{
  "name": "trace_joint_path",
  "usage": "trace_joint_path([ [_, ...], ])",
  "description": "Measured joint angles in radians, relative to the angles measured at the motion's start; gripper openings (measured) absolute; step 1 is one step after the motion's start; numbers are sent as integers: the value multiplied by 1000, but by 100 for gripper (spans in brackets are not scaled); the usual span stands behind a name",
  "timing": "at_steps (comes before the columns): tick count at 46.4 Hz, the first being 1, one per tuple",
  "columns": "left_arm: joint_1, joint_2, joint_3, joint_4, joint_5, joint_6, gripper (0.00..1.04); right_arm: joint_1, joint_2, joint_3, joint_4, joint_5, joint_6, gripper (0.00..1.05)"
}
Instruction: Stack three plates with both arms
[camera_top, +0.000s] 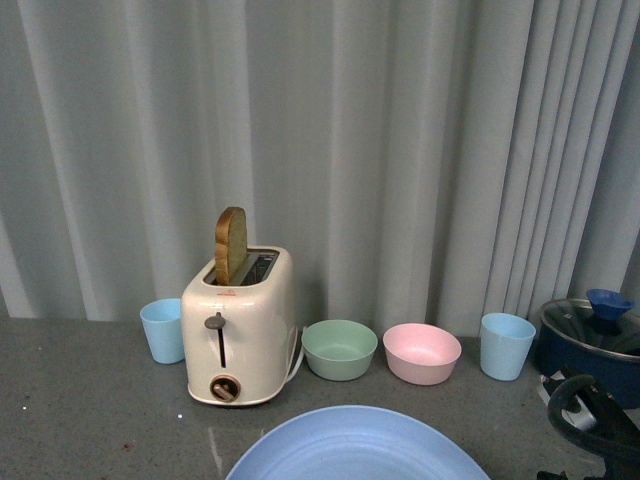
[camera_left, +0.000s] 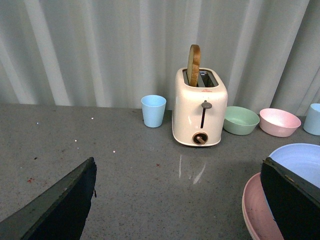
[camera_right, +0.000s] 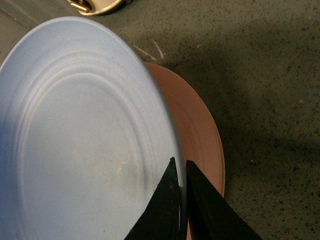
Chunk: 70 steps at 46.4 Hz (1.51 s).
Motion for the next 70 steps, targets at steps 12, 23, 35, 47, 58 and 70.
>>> trace_joint_path([
  [12, 0, 0, 0, 0, 0, 0, 98, -9, 29, 15, -5, -11, 16, 3],
  [23, 0, 0, 0, 0, 0, 0, 98, -7, 67, 53, -16, -11, 37, 3],
  [35, 0, 0, 0, 0, 0, 0, 98, 0, 112, 99, -29, -11, 63, 3],
  [47, 0, 0, 0, 0, 0, 0, 98, 17, 142, 103, -38, -12, 63, 3],
  [58, 0, 0, 0, 0, 0, 0, 98, 8, 146, 95, -53, -12, 47, 3],
  [70, 0, 0, 0, 0, 0, 0, 98, -9, 145, 94, -69, -18, 41, 26],
])
